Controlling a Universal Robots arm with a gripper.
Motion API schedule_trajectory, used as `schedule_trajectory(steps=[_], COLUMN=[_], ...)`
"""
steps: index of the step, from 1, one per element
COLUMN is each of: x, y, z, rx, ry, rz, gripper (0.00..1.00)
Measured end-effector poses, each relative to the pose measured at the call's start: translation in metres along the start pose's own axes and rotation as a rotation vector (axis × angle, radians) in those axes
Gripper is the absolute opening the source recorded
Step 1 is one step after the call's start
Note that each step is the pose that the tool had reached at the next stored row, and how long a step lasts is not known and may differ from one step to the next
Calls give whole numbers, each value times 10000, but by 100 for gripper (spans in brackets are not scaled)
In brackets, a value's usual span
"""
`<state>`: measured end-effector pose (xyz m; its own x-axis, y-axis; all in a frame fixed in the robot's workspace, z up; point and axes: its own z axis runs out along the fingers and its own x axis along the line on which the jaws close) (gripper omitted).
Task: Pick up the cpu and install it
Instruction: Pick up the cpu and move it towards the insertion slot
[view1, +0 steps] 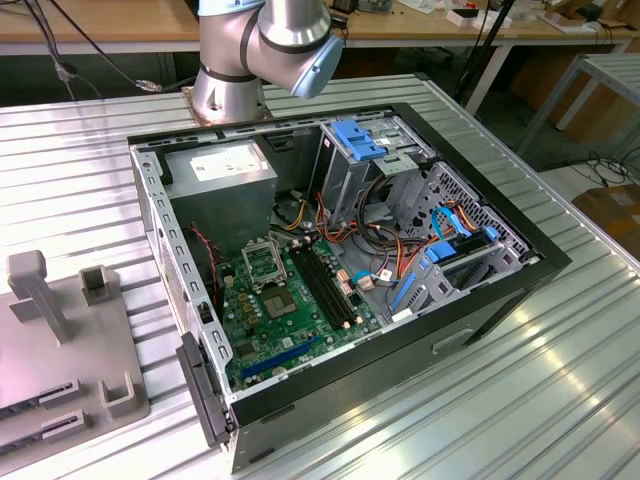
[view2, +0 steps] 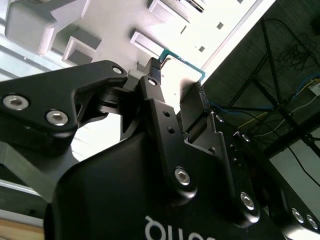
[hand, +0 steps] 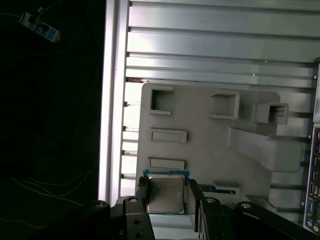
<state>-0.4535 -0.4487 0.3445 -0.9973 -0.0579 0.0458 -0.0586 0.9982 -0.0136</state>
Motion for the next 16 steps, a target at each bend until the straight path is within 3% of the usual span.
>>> schedule_trajectory(steps=[16], x=[3], y=[-1], z=[-68], rx=[-1], ry=[9], rz=[0], gripper=[41])
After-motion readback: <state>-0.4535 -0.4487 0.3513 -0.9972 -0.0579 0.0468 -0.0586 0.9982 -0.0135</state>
